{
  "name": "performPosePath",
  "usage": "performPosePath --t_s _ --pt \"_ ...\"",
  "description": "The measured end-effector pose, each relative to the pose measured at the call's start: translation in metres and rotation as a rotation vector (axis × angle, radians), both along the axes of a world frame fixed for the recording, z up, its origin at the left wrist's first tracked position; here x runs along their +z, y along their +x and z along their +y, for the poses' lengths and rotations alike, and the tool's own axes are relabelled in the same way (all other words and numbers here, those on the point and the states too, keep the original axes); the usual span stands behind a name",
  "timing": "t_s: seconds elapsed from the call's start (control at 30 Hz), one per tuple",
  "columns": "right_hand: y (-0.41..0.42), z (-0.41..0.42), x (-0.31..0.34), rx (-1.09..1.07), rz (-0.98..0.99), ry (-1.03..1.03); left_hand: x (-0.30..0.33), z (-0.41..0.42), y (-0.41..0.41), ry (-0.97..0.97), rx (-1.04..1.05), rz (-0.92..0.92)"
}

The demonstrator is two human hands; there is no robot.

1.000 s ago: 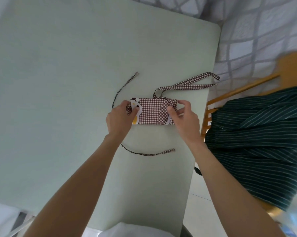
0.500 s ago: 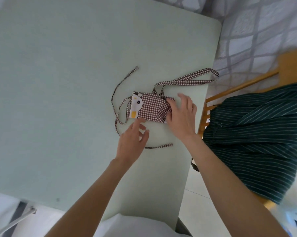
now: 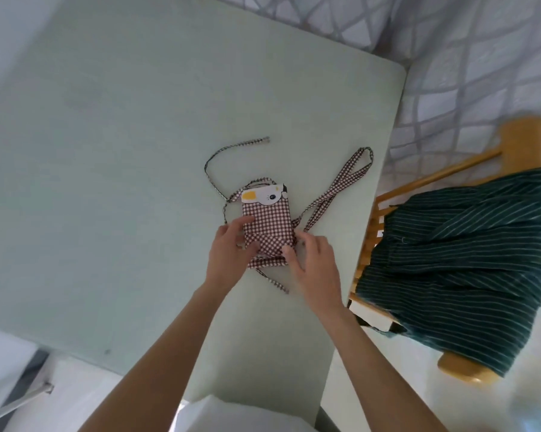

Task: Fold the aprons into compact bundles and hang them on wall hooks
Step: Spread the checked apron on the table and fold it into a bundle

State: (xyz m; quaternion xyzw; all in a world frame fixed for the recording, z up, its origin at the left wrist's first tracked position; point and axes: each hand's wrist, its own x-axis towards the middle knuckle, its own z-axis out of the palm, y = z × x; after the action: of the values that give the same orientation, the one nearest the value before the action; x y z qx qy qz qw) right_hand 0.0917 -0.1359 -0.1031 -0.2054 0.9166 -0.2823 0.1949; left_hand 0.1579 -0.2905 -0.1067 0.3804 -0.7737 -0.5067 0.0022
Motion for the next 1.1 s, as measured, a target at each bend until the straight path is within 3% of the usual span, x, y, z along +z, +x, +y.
performPosePath --t_s 0.1,0.23,0.37,0.47,0.53,0.6,0.67,0.77,0.9,1.1 --pt "-0.022 -0.011 0.012 0.1 0.267 -0.07 0.0 -0.004 -0.001 -0.026 -0.114 -0.011" --pt "-0.048 -0.032 0.005 0.37 0.167 0.08 0.003 -0.01 -0.011 0.024 -0.058 -0.041" --pt "-0.055 -0.033 -0.004 0.377 0.172 0.203 0.004 -0.019 -0.028 0.058 -0.101 -0.152" --pt "-0.059 -0.031 -0.005 0.359 0.159 0.197 0.005 -0.023 -0.029 0.052 -0.109 -0.084" --pt "-0.059 -0.031 -0.004 0.309 -0.025 0.05 0.008 -0.026 -0.022 0.036 -0.098 0.06" --pt "-0.059 -0.033 0.004 0.215 -0.326 -0.275 0.008 -0.03 -0.015 0.093 -0.066 0.228" --pt "-0.058 -0.036 0.009 0.124 -0.404 -0.449 0.01 -0.032 -0.009 0.12 -0.056 0.3" --pt "-0.053 -0.038 0.009 0.193 -0.037 -0.297 0.011 -0.027 -0.009 0.009 -0.111 0.228" --pt "-0.042 -0.024 0.002 0.345 0.472 0.027 0.01 -0.011 -0.01 -0.32 -0.167 0.123" --pt "-0.029 0.002 0.001 0.4 0.657 0.1 -0.003 -0.007 0.006 -0.561 -0.323 0.302"
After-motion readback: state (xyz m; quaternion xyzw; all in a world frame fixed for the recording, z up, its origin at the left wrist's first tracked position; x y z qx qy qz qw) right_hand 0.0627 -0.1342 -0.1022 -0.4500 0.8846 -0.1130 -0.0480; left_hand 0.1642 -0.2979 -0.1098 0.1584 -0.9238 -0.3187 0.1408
